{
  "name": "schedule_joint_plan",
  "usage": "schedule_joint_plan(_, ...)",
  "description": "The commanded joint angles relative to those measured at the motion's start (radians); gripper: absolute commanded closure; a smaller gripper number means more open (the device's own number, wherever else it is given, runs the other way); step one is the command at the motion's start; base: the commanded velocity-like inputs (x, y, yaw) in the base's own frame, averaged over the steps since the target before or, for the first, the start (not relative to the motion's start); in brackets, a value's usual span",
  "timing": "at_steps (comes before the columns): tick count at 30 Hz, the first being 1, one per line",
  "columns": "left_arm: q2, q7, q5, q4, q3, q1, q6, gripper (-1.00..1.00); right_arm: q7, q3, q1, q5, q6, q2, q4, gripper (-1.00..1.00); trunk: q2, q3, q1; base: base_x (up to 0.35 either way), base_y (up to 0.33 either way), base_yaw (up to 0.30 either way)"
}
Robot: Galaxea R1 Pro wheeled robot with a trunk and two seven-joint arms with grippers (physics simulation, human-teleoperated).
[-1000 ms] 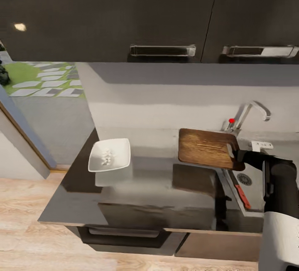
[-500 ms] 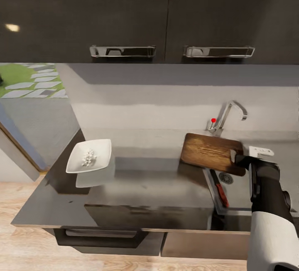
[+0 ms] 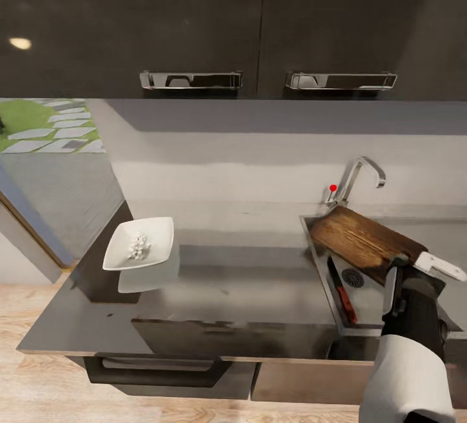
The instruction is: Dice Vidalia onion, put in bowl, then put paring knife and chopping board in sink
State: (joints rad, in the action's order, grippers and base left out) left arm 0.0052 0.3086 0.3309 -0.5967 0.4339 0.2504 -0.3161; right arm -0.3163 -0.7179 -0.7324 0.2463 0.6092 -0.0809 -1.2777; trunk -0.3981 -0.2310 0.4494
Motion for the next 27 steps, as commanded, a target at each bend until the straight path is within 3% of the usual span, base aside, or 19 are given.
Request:
schedule_joint_plan(1,0.001,0.007,0.007,-0.002,0.006,0.000,-0.003,-1.00,-0.116,0.002,-0.001,-0.070,-0.031,-0.009,0.000,1.00,-0.002,-0.002,0.001,0.000,0.000,0.000)
schedule_joint_plan(3,0.001,0.007,0.007,-0.002,0.006,0.000,-0.003,-1.00,-0.302,0.018,-0.001,-0.141,-0.076,-0.017,-0.002,1.00,-0.002,-0.002,0.001,0.000,0.000,0.000)
schedule_joint_plan(5,0.001,0.006,0.008,-0.002,0.006,0.000,-0.003,-1.00,-0.451,0.090,-0.001,-0.170,-0.098,-0.019,-0.003,1.00,-0.002,-0.002,0.001,0.000,0.000,0.000)
schedule_joint_plan(7,0.001,0.006,0.008,-0.003,0.006,0.000,-0.004,-1.00,-0.528,0.128,-0.001,-0.183,-0.104,-0.020,-0.001,1.00,-0.002,-0.002,0.001,0.000,0.000,0.000)
schedule_joint_plan(9,0.001,0.007,0.008,-0.003,0.006,0.000,-0.004,-1.00,-0.626,0.152,-0.002,-0.223,-0.110,-0.033,-0.001,1.00,-0.002,-0.002,0.001,0.000,0.000,0.000)
schedule_joint_plan(11,0.001,0.007,0.009,-0.003,0.006,0.000,-0.004,-1.00,-0.741,0.199,-0.004,-0.275,-0.117,-0.057,-0.006,1.00,-0.002,-0.002,0.001,0.000,0.000,0.000)
schedule_joint_plan(12,0.001,0.007,0.009,-0.004,0.006,0.000,-0.003,-1.00,-0.817,0.246,-0.005,-0.303,-0.123,-0.066,-0.007,1.00,-0.002,-0.002,0.001,0.000,0.000,0.000)
schedule_joint_plan(13,0.001,0.007,0.009,-0.005,0.006,0.000,-0.004,-1.00,-0.890,0.293,-0.005,-0.338,-0.135,-0.071,-0.006,1.00,-0.002,-0.002,0.001,0.000,0.000,0.000)
schedule_joint_plan(15,0.001,0.007,0.010,-0.008,0.006,0.000,-0.004,-1.00,-1.002,0.347,-0.005,-0.464,-0.182,-0.073,-0.006,1.00,-0.002,-0.002,0.001,0.003,0.000,0.000)
schedule_joint_plan(17,0.001,0.009,0.010,-0.009,0.006,0.000,-0.004,-1.00,-1.066,0.368,-0.005,-0.559,-0.205,-0.074,-0.006,1.00,-0.002,-0.002,0.001,0.087,0.000,0.000)
schedule_joint_plan(19,0.001,0.011,0.010,-0.011,0.006,0.000,-0.004,-1.00,-1.122,0.378,-0.005,-0.601,-0.216,-0.075,-0.006,1.00,-0.002,-0.002,0.001,0.224,0.000,0.000)
schedule_joint_plan(27,0.001,0.013,0.011,-0.011,0.006,0.000,-0.003,-1.00,-1.180,0.353,-0.005,-0.639,-0.267,-0.074,-0.007,1.00,-0.002,-0.002,0.001,0.181,0.000,0.000)
